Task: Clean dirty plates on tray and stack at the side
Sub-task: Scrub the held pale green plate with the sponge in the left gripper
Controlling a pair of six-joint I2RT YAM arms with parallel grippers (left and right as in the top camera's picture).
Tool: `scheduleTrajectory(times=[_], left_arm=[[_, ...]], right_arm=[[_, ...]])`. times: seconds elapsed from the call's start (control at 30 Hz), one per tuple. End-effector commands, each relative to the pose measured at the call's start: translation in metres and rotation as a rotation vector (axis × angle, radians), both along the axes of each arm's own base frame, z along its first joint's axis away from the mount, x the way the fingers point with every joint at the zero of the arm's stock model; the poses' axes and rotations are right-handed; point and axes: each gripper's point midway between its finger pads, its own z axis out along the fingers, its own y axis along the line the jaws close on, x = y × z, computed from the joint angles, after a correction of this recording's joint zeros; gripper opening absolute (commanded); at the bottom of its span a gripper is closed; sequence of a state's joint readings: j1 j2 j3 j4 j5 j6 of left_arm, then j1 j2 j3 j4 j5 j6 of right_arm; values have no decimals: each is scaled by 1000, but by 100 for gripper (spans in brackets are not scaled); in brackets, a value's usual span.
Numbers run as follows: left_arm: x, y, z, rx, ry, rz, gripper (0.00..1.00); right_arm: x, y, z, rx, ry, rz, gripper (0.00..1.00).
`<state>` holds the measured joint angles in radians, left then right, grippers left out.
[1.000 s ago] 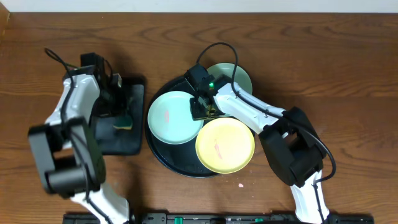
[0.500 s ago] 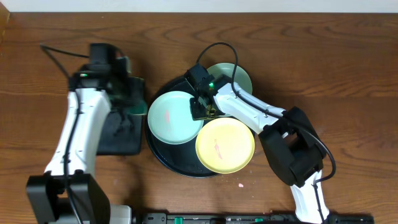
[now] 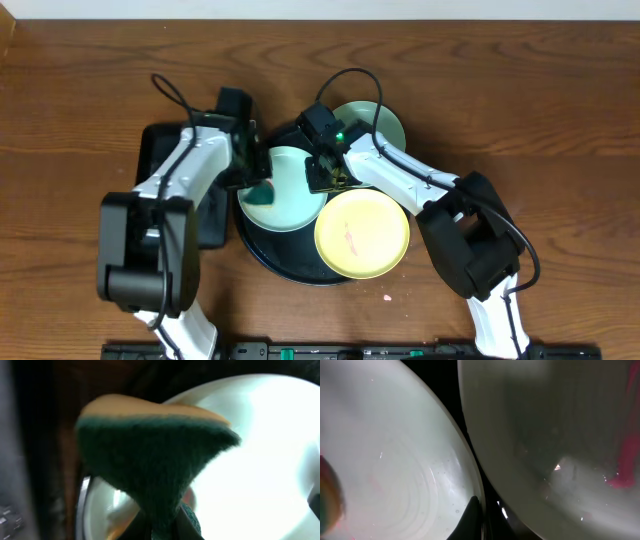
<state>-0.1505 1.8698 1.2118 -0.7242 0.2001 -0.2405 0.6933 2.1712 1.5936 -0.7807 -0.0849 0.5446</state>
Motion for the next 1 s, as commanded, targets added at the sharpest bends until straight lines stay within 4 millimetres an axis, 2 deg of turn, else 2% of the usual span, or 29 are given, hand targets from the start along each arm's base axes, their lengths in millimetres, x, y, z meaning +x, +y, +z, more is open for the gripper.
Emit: scheduleTrajectory(times=[0.0, 0.13, 0.23, 0.33, 0.4, 0.47, 0.53, 0.63, 0.7, 0.77, 0.97], left_arm=[[-17, -25, -15, -70, 82, -26, 8], [-26, -53, -14, -171, 118, -68, 7], [-24, -73, -3, -277, 106, -126, 7], [-15, -71, 4, -274, 76, -131, 7], [-6, -59, 4, -219, 48, -115, 7], [6, -25, -2, -55, 23, -11, 7], [12, 32, -5, 214, -2, 154, 7], [6, 46, -4, 286, 12, 176, 8], [-3, 42, -5, 269, 53, 165, 7], [-13, 29, -6, 216, 98, 122, 8], [-43, -39, 2, -104, 196, -145, 8]], right_arm=[[-1, -5, -14, -43, 11, 8, 1], [-1, -5, -14, -41, 9, 8, 1], [-1, -5, -14, -41, 9, 8, 1], [-1, -5, -14, -42, 9, 8, 1], [-1, -5, -14, -42, 10, 8, 1], [-1, -5, -14, -42, 10, 8, 1], [-1, -5, -14, -41, 9, 8, 1], [-1, -5, -14, -41, 9, 8, 1], [-1, -5, -14, -42, 9, 8, 1], [-1, -5, -14, -42, 9, 8, 1], [-1, -5, -14, -43, 12, 9, 1]])
